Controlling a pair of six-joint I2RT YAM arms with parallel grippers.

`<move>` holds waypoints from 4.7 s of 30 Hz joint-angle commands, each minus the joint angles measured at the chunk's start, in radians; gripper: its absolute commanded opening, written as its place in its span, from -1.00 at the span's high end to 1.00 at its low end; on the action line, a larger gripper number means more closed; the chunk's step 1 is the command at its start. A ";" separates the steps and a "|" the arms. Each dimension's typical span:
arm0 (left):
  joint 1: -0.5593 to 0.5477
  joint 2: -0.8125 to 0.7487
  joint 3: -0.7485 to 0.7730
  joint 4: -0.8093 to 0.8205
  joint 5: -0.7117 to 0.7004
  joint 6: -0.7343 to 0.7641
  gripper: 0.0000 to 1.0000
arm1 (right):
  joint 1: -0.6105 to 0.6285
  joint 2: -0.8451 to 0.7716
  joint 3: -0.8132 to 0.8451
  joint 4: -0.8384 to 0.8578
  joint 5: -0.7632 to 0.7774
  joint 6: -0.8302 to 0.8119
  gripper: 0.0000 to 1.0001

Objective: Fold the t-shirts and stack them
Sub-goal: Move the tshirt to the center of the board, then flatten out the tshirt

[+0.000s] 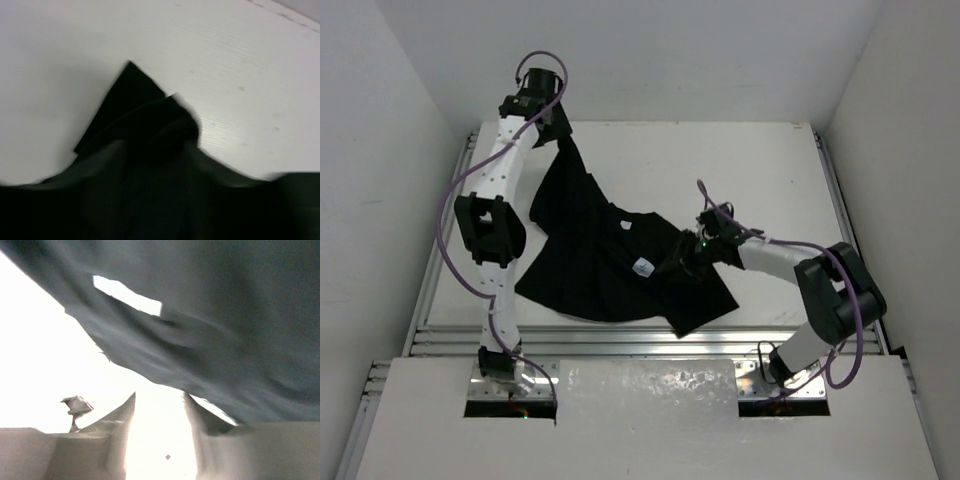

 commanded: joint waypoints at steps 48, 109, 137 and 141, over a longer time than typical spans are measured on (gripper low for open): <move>0.109 -0.762 -1.745 0.287 -0.196 -0.623 1.00 | -0.257 -0.477 0.077 -0.627 0.178 -0.664 -0.74; 0.109 -1.016 -1.552 0.198 -0.146 -0.398 1.00 | -0.219 -0.170 -0.105 -0.409 0.522 -0.615 -0.19; 0.109 -1.039 -1.353 0.190 -0.107 -0.268 1.00 | -0.090 -0.233 0.085 -0.590 0.627 -0.518 1.00; 0.096 -1.022 -0.997 0.253 -0.047 -0.096 1.00 | -0.105 -0.256 0.562 -0.810 0.696 -0.601 1.00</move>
